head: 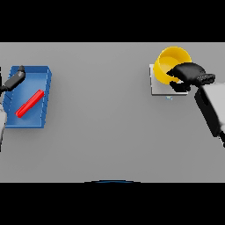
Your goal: Pick up the red beaker and tilt it to pour out 1 green nut into yellow bowl. Pick up the yellow bowl and place it on the metallic measuring scale.
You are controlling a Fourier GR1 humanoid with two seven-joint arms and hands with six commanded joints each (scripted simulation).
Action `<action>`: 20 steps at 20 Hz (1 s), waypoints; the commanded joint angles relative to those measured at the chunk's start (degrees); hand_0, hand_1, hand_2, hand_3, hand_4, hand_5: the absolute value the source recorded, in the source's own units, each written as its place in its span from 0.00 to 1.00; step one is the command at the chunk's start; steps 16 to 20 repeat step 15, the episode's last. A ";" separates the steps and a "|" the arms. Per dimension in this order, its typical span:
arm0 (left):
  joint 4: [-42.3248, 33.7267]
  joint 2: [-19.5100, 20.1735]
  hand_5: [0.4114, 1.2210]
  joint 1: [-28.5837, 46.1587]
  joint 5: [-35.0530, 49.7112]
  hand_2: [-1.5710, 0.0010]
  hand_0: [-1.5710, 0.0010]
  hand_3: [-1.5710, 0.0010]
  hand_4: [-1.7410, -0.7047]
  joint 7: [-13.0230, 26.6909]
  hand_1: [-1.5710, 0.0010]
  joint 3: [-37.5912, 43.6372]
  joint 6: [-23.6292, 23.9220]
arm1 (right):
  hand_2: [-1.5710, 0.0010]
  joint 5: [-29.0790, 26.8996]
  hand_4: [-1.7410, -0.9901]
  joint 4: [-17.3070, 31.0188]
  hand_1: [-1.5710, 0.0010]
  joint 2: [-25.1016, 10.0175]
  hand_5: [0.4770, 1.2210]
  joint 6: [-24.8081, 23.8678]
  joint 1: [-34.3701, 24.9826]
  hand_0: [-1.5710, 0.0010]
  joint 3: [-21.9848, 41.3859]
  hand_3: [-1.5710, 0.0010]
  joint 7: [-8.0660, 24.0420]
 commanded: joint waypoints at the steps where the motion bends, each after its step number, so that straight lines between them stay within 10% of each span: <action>1: -0.73 0.27 0.31 0.23 0.43 1.00 1.00 1.00 0.99 -0.01 1.00 0.34 -0.22 | 0.65 0.27 0.22 -0.12 0.71 -0.07 0.64 0.56 -0.39 0.68 0.38 0.62 -0.20; 8: 0.36 -0.26 0.31 -0.65 0.08 1.00 1.00 1.00 0.98 0.29 1.00 0.17 0.37 | 0.92 0.66 0.27 1.40 0.94 0.65 0.46 -1.47 -0.52 0.93 0.79 0.79 -3.22; 20: 0.64 -0.13 0.31 -0.53 -0.08 1.00 1.00 1.00 0.98 -0.02 1.00 0.03 0.22 | 0.98 0.13 0.35 2.61 0.99 0.52 0.35 0.48 -1.01 0.99 0.17 0.91 -1.35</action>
